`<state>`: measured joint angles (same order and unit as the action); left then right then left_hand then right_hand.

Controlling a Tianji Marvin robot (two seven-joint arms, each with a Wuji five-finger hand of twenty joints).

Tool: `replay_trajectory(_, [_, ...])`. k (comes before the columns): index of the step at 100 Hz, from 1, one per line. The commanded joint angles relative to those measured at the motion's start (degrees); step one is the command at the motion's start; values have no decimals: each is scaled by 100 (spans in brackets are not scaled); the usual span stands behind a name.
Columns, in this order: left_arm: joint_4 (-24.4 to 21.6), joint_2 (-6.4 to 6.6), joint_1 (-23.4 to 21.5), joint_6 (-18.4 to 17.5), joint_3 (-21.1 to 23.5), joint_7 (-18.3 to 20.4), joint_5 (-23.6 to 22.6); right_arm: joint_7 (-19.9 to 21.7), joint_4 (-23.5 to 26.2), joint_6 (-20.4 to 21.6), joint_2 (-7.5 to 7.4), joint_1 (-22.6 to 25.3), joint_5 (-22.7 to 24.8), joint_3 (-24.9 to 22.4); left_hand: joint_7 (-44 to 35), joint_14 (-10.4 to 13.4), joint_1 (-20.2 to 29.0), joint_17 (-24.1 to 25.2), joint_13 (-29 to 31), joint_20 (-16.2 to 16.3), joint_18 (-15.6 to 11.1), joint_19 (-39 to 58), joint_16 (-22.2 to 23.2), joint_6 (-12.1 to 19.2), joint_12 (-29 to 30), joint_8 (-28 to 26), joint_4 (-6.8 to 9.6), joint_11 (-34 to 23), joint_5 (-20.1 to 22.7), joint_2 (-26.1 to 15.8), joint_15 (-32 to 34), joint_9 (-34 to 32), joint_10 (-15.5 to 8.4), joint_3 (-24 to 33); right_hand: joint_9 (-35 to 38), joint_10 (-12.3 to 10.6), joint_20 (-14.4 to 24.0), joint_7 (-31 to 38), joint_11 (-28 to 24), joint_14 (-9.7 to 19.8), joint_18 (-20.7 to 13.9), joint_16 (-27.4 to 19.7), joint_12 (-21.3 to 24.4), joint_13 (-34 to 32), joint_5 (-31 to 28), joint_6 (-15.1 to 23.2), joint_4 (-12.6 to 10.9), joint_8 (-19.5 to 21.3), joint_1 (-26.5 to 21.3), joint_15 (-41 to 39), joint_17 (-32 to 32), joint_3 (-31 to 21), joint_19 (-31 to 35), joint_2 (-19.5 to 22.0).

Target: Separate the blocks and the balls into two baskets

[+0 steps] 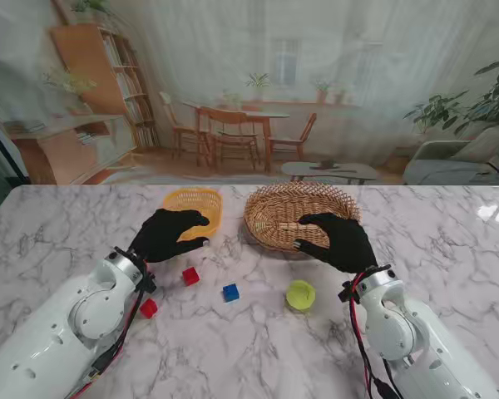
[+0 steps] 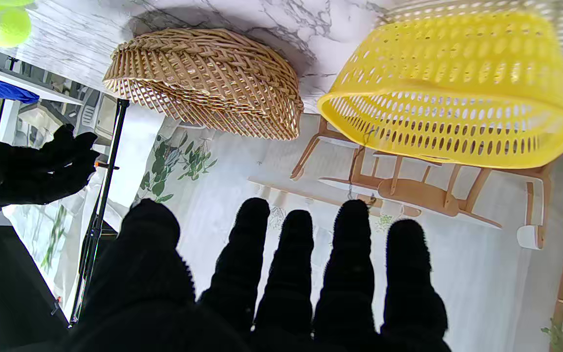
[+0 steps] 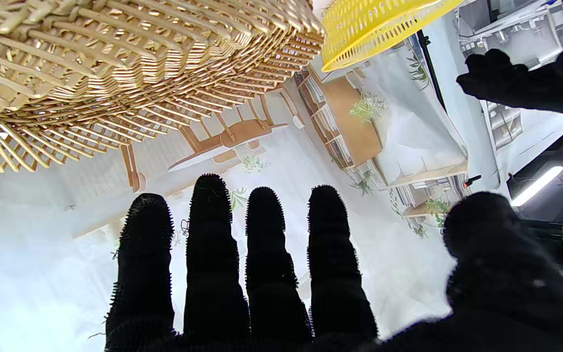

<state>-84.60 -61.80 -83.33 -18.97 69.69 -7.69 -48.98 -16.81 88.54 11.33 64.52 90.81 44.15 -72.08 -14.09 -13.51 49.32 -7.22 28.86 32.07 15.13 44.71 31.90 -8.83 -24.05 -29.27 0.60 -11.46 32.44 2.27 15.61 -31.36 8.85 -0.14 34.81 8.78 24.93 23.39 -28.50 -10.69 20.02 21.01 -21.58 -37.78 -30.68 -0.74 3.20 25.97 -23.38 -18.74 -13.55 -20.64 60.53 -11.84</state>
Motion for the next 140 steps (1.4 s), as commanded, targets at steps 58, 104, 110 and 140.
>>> replay_trajectory(58, [-247,9,-189,5,161,170,-59,11,147,-16,-10,136,80,4,-25,-24,-12,96,-17,113,130,-136,-8,81,33,-29,-64,32,128,-241,-13,-124,3,-123,-60,40,51,-71,59,-19,87,36,-3,-15,-3,124,-141,104,-117,-76,60,82,25,170])
replay_trajectory(104, [-268,71,-100,298,29,689,-1,-61,570,-61,-7,514,176,-124,400,8,32,-3,10,106,65,-169,-107,-91,174,185,-47,246,-395,249,-109,-54,53,-124,-71,43,50,-84,75,-19,88,33,1,-2,13,125,-140,100,-113,-65,68,84,20,175])
replay_trajectory(110, [-315,89,-101,294,17,804,-14,-92,635,-56,-3,582,186,-151,475,18,17,-13,-6,94,44,-189,-159,-114,274,239,-40,345,-475,366,-156,5,86,-110,-67,48,50,-84,73,-28,88,34,0,-6,8,120,-140,99,-118,-67,69,83,19,171])
replay_trajectory(140, [-601,153,-404,58,623,973,-293,-325,781,21,7,773,349,-248,428,0,-37,-25,-13,58,27,-243,-257,-80,414,271,-51,407,-293,351,-208,-21,90,-90,-42,41,54,-83,79,-23,92,34,1,-25,-8,133,-141,100,-113,-66,54,84,24,169])
